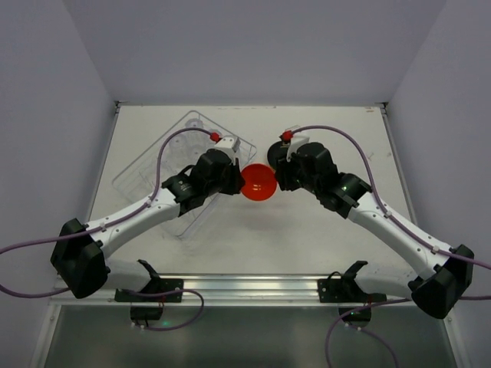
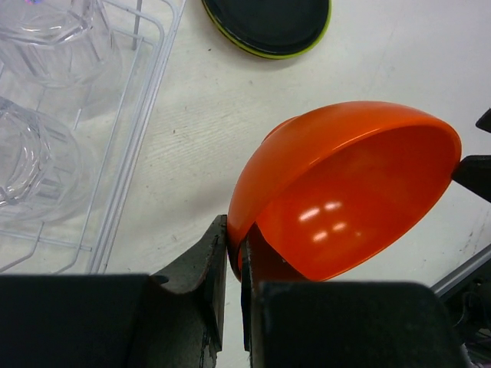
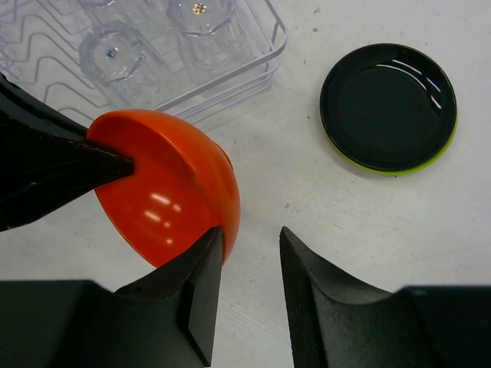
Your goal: Unload the mixed dishes from the dish rack
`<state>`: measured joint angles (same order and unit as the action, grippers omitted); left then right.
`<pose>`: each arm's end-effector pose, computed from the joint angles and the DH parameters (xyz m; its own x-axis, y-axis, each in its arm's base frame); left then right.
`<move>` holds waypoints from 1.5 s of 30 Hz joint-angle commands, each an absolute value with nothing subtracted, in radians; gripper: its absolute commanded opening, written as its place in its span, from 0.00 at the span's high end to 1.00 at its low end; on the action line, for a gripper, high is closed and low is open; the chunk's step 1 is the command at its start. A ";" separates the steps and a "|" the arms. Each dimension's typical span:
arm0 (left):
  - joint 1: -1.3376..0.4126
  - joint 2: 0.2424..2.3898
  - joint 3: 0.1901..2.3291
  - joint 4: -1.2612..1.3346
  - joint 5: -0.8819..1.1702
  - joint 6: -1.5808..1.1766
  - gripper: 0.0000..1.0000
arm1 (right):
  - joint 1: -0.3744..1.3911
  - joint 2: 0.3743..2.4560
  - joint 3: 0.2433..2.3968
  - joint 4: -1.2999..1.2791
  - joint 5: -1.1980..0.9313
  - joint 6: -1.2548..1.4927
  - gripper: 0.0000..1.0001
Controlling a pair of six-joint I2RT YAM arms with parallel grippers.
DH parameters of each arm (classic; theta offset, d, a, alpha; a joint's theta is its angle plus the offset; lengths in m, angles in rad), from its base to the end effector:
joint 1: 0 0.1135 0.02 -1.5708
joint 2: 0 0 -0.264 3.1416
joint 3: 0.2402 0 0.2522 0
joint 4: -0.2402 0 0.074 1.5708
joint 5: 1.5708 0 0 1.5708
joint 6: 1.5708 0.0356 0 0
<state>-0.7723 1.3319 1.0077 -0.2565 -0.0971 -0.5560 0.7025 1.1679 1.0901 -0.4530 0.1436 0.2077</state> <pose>0.2175 -0.2071 0.2888 -0.6697 -0.0810 -0.7382 0.3332 0.8556 -0.3961 0.2014 0.1638 0.3418 -0.4905 -0.1478 -0.8588 -0.4539 0.8846 0.1070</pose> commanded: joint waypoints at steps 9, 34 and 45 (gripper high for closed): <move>-0.727 1.338 1.011 -0.121 0.020 -0.554 1.00 | 0.732 1.147 1.097 -0.357 0.278 0.221 0.60; -0.707 1.278 1.104 -0.227 -0.056 -0.517 0.10 | 0.683 1.295 1.083 -0.334 0.427 0.271 1.00; -0.706 0.958 1.019 -0.460 -0.347 -0.364 0.00 | 0.014 1.497 1.198 -0.416 0.075 0.547 1.00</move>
<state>-0.7136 1.0359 1.0622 -0.3592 -0.2607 -0.4381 0.1253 1.4044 1.1011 -0.4091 0.1719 0.4290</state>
